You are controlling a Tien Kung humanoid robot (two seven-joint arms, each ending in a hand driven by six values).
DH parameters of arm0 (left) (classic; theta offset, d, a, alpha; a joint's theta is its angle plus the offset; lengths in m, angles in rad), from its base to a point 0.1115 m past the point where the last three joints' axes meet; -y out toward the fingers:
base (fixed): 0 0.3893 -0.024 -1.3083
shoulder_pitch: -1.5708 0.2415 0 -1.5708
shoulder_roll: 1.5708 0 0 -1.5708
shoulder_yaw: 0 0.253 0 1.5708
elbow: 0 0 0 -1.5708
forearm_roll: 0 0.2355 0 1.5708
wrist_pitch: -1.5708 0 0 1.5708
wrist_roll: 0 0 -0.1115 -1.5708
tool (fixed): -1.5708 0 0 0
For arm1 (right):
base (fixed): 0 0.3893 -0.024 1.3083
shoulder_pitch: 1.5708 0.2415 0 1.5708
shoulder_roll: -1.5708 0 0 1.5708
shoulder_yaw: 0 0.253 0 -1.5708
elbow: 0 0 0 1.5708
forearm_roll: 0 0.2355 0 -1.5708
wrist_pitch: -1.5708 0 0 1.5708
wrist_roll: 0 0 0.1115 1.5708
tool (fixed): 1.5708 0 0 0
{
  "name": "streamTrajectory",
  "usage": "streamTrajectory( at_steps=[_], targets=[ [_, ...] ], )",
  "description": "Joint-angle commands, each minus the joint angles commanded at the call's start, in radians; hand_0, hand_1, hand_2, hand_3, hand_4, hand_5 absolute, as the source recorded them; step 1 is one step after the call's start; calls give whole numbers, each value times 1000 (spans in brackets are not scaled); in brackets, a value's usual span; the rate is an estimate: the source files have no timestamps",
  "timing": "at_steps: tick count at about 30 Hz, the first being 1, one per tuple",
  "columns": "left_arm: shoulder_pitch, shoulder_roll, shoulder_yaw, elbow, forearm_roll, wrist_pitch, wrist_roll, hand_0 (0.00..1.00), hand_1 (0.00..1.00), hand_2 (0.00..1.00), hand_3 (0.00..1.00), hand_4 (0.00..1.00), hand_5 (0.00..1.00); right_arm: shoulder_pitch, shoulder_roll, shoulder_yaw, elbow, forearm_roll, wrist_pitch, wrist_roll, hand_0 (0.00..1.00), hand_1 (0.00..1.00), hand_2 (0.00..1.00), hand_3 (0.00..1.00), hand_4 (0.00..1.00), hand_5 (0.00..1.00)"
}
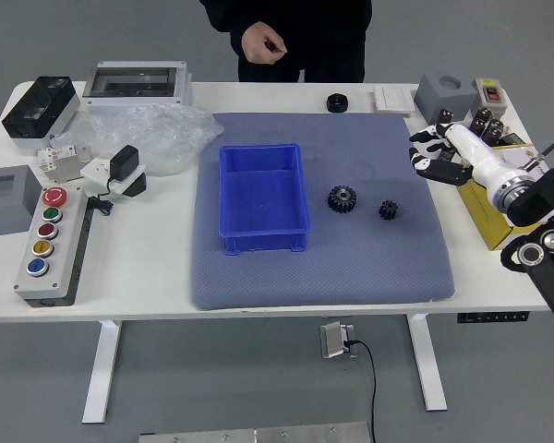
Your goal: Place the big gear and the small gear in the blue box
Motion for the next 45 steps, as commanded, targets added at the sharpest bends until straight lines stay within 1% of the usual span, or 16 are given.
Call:
streamTrajectory(
  at_steps=[1,4,7,8,12,13,14,19,20,31,32,37,38,43,44,45],
  targets=[
    [0,0,1,0,0,0,0,828,788,780,759,661,352,3,-1,-10,0,-24,7,-3,765,729,825,862,582,256],
    [0,0,2,0,0,0,0,828,788,780,759,661,352,18,-2,-46,-3,-102,34,-14,765,729,825,862,582,256],
    [-1,0,3,0,0,-1,-1,828,788,780,759,661,352,36,1,-81,-11,-215,61,-23,765,729,825,862,582,256],
    [-2,1,4,0,1,-1,-1,828,788,780,762,663,355,44,3,-93,-16,-251,72,-26,740,714,810,874,618,184],
    [-2,1,5,0,1,-1,-1,828,788,780,762,663,355,66,12,-125,-36,-363,109,-38,740,714,810,874,618,184],
    [-2,1,5,0,0,-1,-1,828,788,780,762,663,355,71,15,-131,-42,-363,118,-41,740,714,810,874,618,184],
    [-2,1,5,0,0,-2,0,828,786,780,762,663,355,77,19,-138,-49,-363,129,-45,720,703,808,849,653,137],
    [-1,0,6,0,-2,-2,0,828,786,780,762,663,355,100,33,-167,-83,-363,159,-54,720,703,808,849,653,137],
    [-1,0,7,0,-2,-2,0,828,787,779,761,663,356,105,36,-173,-91,-363,164,-54,693,666,774,826,671,116],
    [-1,0,5,0,-4,-1,1,828,787,779,759,663,354,158,83,-205,-160,-363,215,-60,691,662,764,849,681,112],
    [-1,0,6,0,-4,-1,1,828,786,779,757,663,356,161,86,-206,-165,-363,219,-61,708,682,782,862,693,104],
    [-1,-2,8,0,-7,-1,1,828,786,779,757,663,356,174,102,-209,-188,-363,232,-63,708,682,782,862,693,104],
    [-1,-2,8,0,-7,-1,1,828,787,779,756,662,355,175,105,-210,-192,-363,233,-64,731,712,802,841,698,120],
    [0,-3,7,0,-7,-1,1,828,787,779,756,662,355,179,116,-208,-208,-363,234,-66,731,712,802,841,698,120],
    [0,-3,7,0,-7,-1,1,828,786,779,756,661,356,179,119,-208,-211,-363,234,-66,741,721,809,818,704,133],
    [-1,-3,8,0,-7,-1,1,828,786,779,756,661,356,179,122,-207,-214,-363,232,-66,741,721,809,818,704,133]
  ],
)
